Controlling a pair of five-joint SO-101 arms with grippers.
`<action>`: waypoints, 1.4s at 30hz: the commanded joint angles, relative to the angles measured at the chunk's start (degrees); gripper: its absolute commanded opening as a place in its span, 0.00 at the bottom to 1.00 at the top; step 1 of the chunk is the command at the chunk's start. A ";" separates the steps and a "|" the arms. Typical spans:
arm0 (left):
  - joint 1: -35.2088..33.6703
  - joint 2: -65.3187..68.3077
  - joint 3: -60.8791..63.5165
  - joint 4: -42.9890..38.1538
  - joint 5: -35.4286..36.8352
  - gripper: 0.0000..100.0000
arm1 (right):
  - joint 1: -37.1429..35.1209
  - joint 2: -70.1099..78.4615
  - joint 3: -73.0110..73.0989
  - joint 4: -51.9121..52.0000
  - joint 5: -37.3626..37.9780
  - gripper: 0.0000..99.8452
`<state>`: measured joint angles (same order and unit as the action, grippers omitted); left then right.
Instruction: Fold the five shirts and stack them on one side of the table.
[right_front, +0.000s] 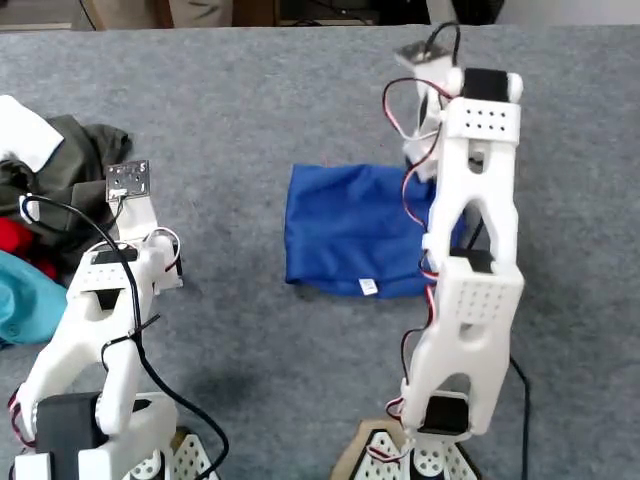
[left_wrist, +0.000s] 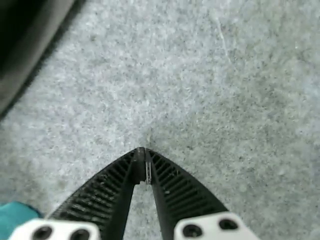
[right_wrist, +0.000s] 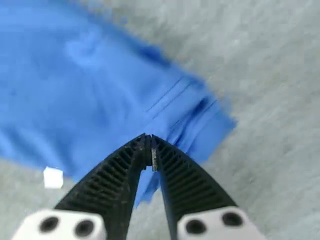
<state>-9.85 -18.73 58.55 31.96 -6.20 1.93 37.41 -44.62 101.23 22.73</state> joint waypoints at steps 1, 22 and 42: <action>-0.35 -1.63 0.00 -0.79 -0.18 0.02 | -1.54 -10.86 9.27 -1.93 -0.70 0.00; -0.35 -1.54 -0.53 -0.70 -0.18 0.02 | 1.10 7.25 7.69 -29.27 -1.58 0.00; 18.64 -1.54 -16.00 13.01 4.40 0.02 | 8.04 -22.55 6.99 0.79 -0.35 0.00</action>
<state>3.96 -18.73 51.43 41.71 -5.23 9.32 26.15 -51.21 101.32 21.23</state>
